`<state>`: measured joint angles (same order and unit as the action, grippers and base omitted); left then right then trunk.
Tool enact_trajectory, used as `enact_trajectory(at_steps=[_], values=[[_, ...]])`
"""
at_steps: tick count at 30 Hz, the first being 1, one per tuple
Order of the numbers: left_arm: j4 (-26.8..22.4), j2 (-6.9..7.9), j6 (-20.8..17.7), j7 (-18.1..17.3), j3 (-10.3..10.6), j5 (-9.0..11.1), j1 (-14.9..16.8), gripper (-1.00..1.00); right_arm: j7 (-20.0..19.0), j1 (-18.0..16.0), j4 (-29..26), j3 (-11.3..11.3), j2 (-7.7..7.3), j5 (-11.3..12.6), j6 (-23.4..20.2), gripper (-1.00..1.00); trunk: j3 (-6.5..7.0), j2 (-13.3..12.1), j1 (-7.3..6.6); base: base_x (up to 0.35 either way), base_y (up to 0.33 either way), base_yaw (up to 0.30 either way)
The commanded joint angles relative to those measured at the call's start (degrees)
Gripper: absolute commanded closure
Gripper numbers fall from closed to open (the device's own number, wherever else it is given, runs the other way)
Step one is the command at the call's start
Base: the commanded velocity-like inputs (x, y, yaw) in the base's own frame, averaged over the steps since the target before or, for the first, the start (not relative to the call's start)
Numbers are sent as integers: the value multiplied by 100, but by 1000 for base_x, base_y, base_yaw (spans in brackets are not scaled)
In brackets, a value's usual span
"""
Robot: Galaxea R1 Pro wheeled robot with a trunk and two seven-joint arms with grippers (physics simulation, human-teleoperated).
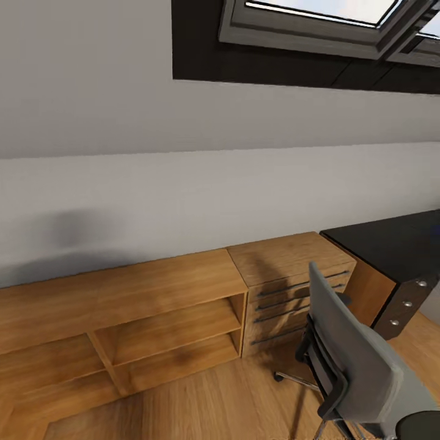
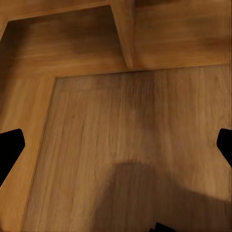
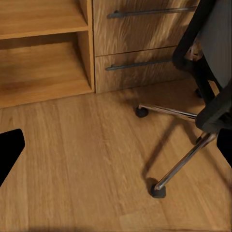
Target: In the bedroom, organize the workspace by keeping the computer under the desk, ensuring the monitor is on the desk, placing the keyboard on the desk next to the monitor, placing the mouse on the desk next to the keyboard, moving the folder from the swivel chair onto the desk next to the mouse, stacking the notebook on top of the folder with the pen on top of the notebook, and positioning the swivel chair next to the desk.
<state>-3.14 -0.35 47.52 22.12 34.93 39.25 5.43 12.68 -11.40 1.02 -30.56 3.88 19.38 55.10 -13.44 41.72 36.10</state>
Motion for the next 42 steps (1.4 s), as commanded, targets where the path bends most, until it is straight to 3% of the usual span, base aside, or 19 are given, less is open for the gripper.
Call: enact_trajectory(at_steps=[1, 13, 21, 42], values=[[-2, 0, 7, 55, 49, 3, 2, -100, 29, -8, 9, -48, 4, 22, 13, -100, -8, 7, 1, 0, 0, -293], [-2, 0, 7, 55, 49, 3, 2, -100, 22, -4, 5, -49, 12, 17, -23, -100, -8, 7, 1, 0, 0, -293], [-2, 0, 5, 55, 49, 4, 2, -100, 24, -5, 3, -54, 25, 14, -358, -100, -8, 7, 1, 0, 0, -282], [-2, 0, -2, 55, 49, 4, 2, -100, 24, -4, 3, -63, 29, 5, -385, -100, -8, 7, 1, 0, 0, -246]])
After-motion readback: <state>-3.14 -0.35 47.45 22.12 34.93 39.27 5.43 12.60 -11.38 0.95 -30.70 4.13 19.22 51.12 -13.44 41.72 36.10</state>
